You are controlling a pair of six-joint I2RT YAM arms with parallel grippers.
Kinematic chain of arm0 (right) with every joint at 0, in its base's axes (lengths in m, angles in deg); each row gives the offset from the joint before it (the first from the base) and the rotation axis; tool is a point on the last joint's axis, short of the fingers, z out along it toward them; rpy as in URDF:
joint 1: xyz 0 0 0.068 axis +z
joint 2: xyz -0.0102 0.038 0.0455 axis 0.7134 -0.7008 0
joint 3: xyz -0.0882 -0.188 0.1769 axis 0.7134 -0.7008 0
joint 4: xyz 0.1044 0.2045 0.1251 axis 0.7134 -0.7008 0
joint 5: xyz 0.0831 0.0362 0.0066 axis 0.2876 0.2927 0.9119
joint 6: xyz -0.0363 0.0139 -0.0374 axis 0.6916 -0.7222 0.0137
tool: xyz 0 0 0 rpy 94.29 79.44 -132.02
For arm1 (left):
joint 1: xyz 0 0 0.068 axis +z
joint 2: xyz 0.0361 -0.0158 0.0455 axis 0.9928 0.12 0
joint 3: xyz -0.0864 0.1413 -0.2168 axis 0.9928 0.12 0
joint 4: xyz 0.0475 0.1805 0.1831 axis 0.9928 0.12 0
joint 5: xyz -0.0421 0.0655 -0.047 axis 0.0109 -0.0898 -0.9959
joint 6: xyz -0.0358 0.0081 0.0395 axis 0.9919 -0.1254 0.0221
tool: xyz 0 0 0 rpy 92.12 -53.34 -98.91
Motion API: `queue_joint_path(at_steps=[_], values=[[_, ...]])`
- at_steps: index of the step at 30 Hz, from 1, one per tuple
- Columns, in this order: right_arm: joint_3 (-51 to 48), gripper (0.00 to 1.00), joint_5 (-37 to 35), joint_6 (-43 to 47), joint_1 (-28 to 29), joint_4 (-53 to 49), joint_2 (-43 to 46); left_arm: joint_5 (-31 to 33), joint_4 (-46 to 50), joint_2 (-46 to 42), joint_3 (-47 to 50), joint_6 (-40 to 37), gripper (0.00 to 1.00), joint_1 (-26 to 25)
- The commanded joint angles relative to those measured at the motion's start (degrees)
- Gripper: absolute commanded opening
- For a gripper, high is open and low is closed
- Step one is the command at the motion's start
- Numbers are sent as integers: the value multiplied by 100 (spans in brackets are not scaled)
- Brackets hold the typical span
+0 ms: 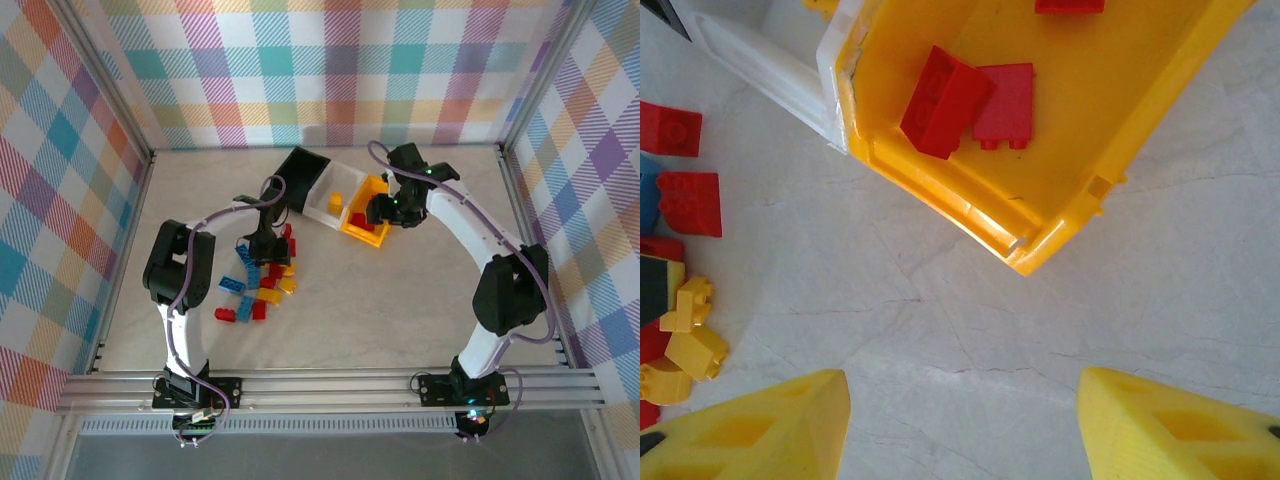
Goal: Sort the legos into containers by color
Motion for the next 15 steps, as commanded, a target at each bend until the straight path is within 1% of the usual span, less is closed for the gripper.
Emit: queue_joint_path(at_steps=[1,5,9,12,15], values=[[-128,62,124,-96,61,82,219,242,71,10,-37,13,35,-18],[-169,61,183,-139,113,133,228,323,213,-112,-164,-20,33,-18],[-182,62,503,-133,176,309,291,323,397,-331,-317,-12,33,-18],[-216,62,690,-209,176,439,350,278,576,-584,-450,53,33,-18],[-262,62,740,-294,180,506,411,102,794,-875,-718,190,33,-22]])
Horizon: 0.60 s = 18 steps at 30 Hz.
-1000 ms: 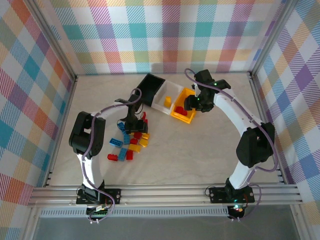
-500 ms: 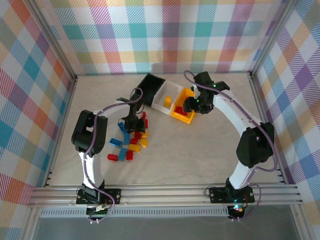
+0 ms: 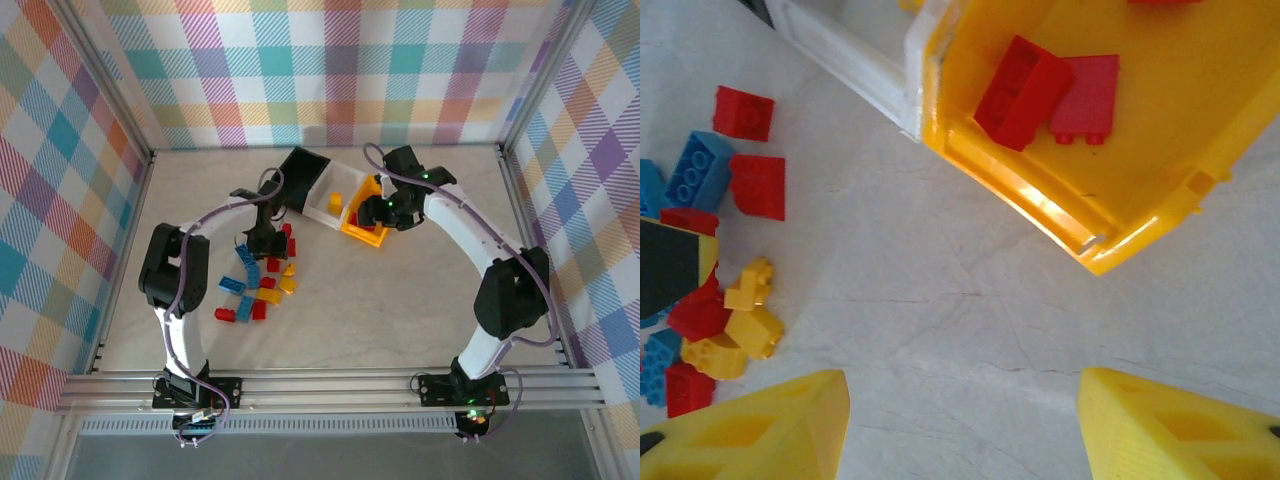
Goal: Sort the legos into containers by color
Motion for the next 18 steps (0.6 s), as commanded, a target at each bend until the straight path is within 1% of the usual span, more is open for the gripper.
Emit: queue_joint_path(at_steps=[1,4,6,8,12,14,18], values=[[-89,62,257,-191,29,175,303,-182,385,-619,-428,220,34,-18],[-240,62,225,-392,-10,314,526,-619,281,-691,-799,390,35,-59],[-381,62,213,-544,-69,429,738,-961,106,-575,-1136,503,35,-142],[-504,62,235,-650,-141,531,971,-1144,-117,-344,-1555,621,35,-301],[-640,62,98,-645,-155,459,1469,-1379,-264,499,-2625,783,35,-627],[-822,62,38,-669,-155,450,1802,-1499,-244,1032,-3321,837,35,-806],[-1214,63,58,-709,-163,347,2294,-1564,-107,1976,-4615,932,35,-1104]])
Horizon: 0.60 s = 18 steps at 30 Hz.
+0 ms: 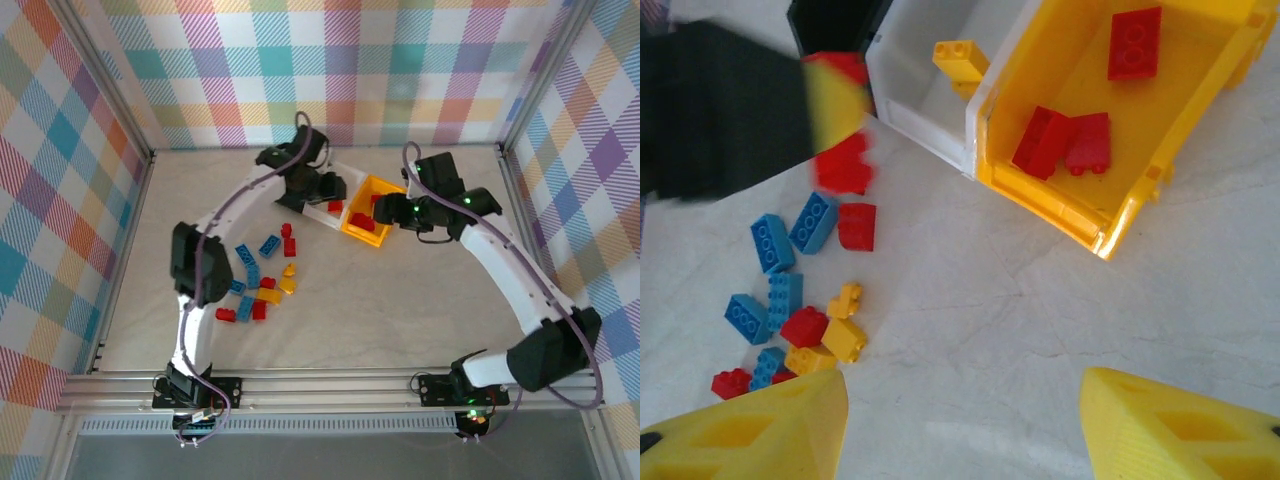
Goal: Sort the legos into containers by color
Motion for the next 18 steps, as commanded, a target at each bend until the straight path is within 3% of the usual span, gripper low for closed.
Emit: queue_joint_path(at_steps=[1,5,15,18], values=[[-303,63,-11,-136,-11,-135,360,-289,152,736,-908,245,35,-227],[-684,63,-65,-227,-16,-198,879,-334,40,1546,-1811,437,35,-421],[-1061,63,-118,-423,-14,-614,1660,-256,-467,2708,-2743,781,37,-531],[-1070,63,-203,-399,-15,-770,1806,-271,-465,2872,-3017,909,50,-539]])
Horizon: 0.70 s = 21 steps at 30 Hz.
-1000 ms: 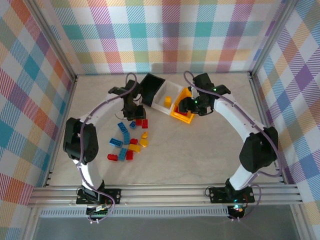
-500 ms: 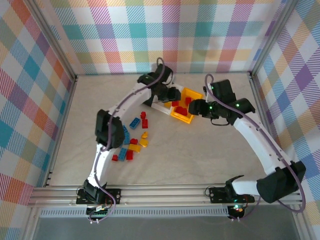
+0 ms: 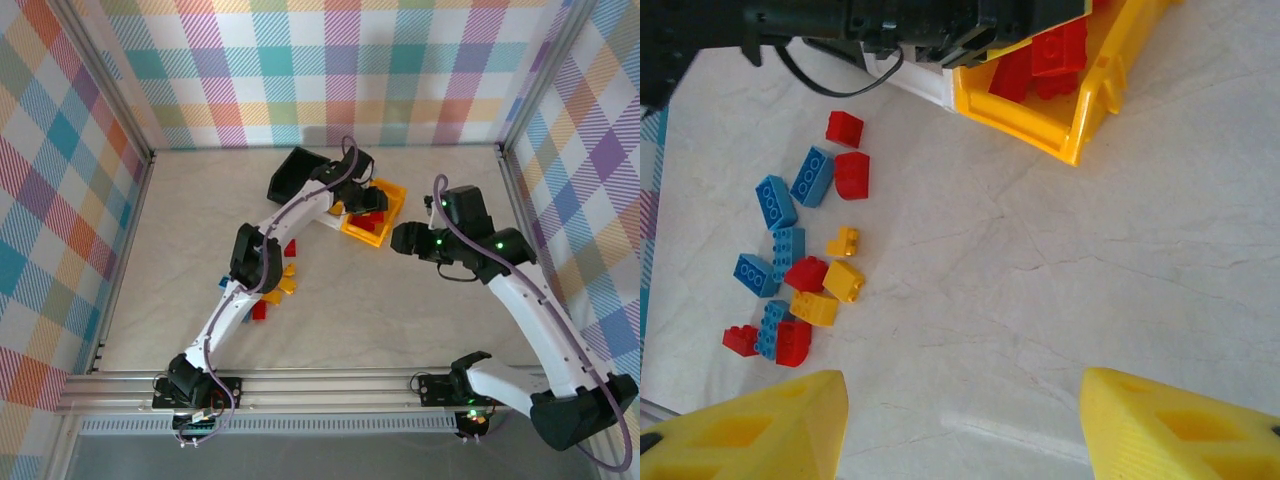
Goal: Sort the legos into containers by color
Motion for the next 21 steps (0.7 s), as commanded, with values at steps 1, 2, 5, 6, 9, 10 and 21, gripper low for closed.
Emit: queue_joint_path(at_steps=[1,2,5,6,9,10,21], values=[[-58,63,-125,-63,-16,-300,180,-8,-133,56,-312,194,52,-32],[-71,63,-140,-62,-15,-324,208,-3,-152,39,-313,199,53,-36],[-123,63,-119,-93,-15,-285,239,-21,-138,-83,-313,195,59,-60],[-136,63,-101,-112,-14,-248,239,-21,-109,-140,-312,183,59,-62],[-154,63,-3,-136,-13,-100,161,-15,43,-425,-313,111,60,-62],[-163,63,33,-137,-14,-37,121,37,171,-542,-311,36,60,-63],[-335,62,681,-180,30,872,-860,1525,1687,-3518,2564,-1272,64,329]])
